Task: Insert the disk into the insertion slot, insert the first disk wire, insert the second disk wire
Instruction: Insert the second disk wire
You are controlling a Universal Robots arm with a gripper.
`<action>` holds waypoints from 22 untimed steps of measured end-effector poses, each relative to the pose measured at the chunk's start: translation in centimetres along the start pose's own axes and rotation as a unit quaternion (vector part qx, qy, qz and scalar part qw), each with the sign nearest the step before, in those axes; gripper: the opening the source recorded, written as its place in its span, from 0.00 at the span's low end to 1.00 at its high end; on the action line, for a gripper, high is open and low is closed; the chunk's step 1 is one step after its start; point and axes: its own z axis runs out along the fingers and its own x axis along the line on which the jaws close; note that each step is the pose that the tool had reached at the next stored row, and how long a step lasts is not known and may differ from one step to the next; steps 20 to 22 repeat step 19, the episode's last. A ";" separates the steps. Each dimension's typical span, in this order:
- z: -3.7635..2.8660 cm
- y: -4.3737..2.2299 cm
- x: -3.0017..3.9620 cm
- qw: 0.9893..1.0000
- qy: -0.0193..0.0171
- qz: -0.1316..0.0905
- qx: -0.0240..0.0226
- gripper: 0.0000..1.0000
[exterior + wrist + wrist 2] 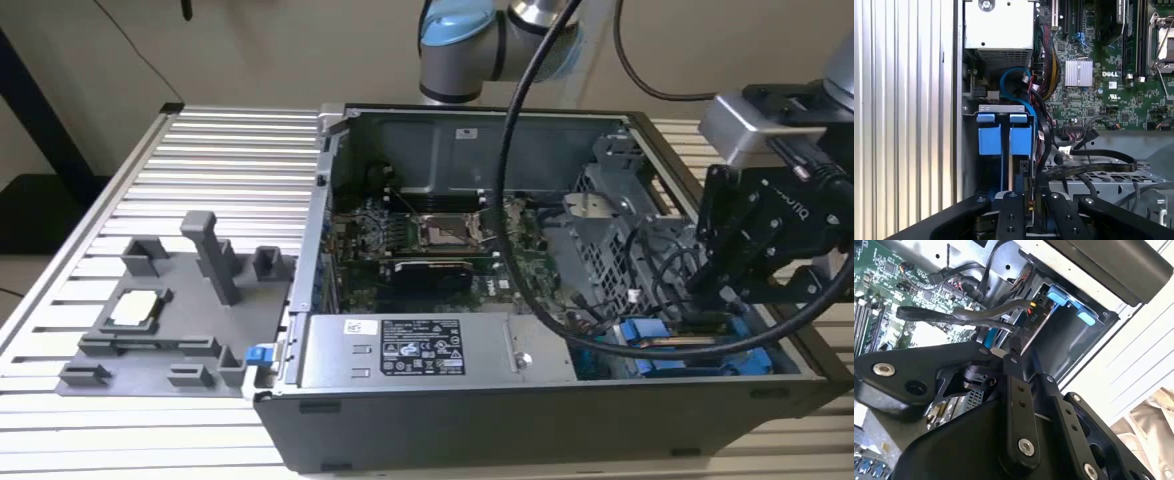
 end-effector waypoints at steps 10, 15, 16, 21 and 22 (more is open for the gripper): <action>-2.61 0.10 -0.03 1.000 0.000 0.000 0.000 0.24; -2.62 0.09 -0.04 1.000 -0.001 0.000 0.000 0.24; -2.62 0.10 -0.03 1.000 -0.001 0.000 0.000 0.24; -2.62 0.10 -0.03 1.000 -0.002 0.000 0.000 0.24; -2.62 0.10 -0.03 1.000 -0.002 0.000 0.000 0.24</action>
